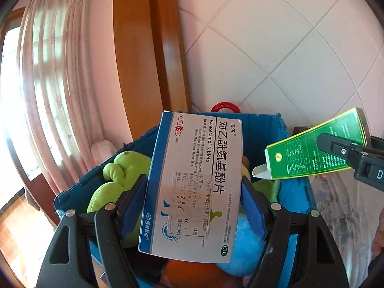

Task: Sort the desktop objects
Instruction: 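Carry both boxes into the blue crate and open both tools, then move both tools back toward the remaining items on the bed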

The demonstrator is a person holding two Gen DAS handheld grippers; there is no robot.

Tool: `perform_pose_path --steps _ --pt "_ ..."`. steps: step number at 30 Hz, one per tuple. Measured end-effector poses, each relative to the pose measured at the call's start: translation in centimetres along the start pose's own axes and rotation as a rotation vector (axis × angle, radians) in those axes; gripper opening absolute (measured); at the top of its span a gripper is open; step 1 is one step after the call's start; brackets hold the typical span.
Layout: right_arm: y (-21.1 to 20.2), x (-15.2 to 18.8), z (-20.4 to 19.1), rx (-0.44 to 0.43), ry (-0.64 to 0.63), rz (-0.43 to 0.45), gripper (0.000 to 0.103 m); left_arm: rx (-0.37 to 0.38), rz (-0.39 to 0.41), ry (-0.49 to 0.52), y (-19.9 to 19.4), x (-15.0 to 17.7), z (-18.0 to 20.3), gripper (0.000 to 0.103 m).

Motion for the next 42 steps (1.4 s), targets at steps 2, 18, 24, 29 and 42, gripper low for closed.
perform_pose_path --steps 2,18,24,29,42 --pt "1.3 -0.2 -2.2 0.004 -0.032 -0.013 0.053 0.008 -0.026 -0.016 1.0 0.5 -1.0 0.074" --pt "5.2 1.0 -7.6 0.080 -0.130 -0.089 0.103 0.008 -0.091 -0.030 2.7 1.8 -1.4 0.081" --pt "4.1 1.9 -6.4 0.091 -0.116 -0.098 0.103 0.018 -0.074 -0.050 3.7 1.6 -3.0 0.081" --pt "2.4 2.5 -4.6 0.075 -0.107 -0.084 0.103 0.006 -0.040 -0.060 1.7 1.6 -1.3 0.081" --pt "-5.9 5.0 8.4 0.125 0.001 -0.005 0.103 0.096 0.098 0.006 -6.3 0.3 10.9 0.081"
Point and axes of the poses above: each gripper's, at about its wrist camera, not at the fingertips, and y roughly the way its jaws point, z to its right, x to its underside, the point moved 7 cm from there along y, roughly the way its jaws point, and after that the axes turned 12 degrees about -z, right-handed, at the moved point
